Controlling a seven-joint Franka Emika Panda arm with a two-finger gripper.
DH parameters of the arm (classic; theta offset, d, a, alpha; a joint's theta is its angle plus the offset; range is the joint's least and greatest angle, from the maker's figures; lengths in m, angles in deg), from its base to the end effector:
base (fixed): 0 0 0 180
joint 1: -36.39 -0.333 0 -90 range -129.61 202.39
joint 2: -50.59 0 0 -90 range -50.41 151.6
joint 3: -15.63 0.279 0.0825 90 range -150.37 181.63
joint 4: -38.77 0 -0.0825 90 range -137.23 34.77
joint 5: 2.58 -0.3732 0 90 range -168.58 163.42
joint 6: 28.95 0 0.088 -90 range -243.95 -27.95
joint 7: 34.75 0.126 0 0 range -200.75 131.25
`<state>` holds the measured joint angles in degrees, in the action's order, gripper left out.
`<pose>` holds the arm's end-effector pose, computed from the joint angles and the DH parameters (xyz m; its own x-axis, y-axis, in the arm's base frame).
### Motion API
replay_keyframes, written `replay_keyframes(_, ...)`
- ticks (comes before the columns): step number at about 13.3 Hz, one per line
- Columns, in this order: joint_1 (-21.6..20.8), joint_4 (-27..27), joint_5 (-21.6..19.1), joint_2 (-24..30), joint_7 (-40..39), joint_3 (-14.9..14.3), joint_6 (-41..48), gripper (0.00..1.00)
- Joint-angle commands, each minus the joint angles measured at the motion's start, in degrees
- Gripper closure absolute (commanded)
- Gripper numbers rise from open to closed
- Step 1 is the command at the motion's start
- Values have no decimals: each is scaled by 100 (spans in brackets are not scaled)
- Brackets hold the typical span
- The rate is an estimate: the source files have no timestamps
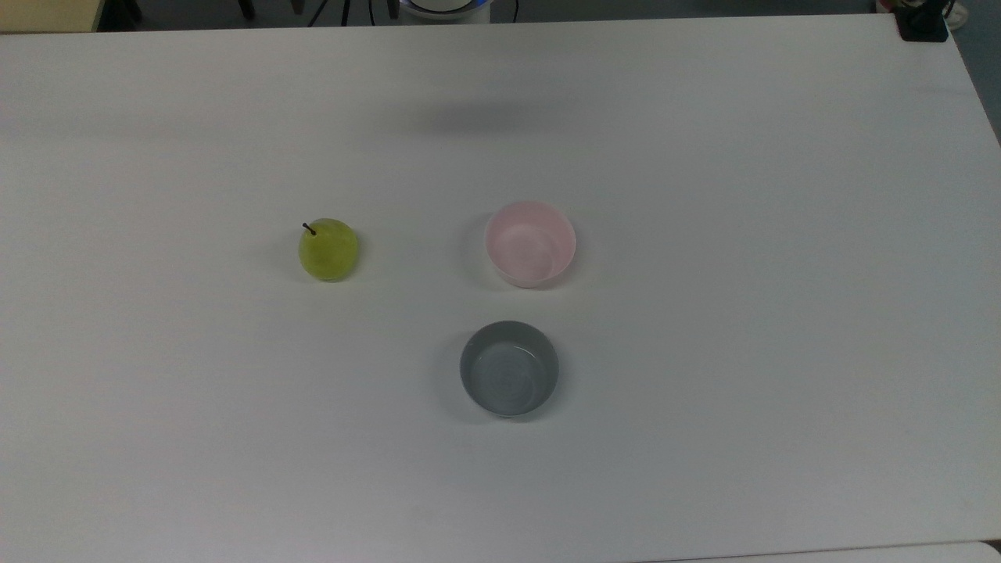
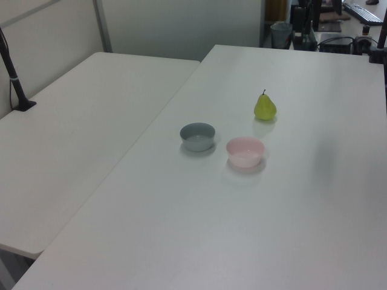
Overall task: Place the pear in the bowl
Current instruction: 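Move the open gripper over the yellow-green pear and lower it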
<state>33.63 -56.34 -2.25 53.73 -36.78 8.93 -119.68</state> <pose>0.5269 -0.0384 0.5576 0.9992 -0.0329 -0.0220 -0.0330 -0.9995 -0.0014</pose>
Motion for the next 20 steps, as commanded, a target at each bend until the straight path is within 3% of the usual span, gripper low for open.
replay_keyframes(1,-14,-68,82,55,-87,11,4,0)
replay_keyframes(9,100,-69,82,-163,-166,-42,-408,0)
replay_keyframes(12,310,-69,73,-348,-656,-42,-612,0)
replay_keyframes(16,539,-156,73,-883,-1404,-42,-1181,0)
replay_keyframes(20,592,-567,265,-1411,-1432,-42,-2164,0)
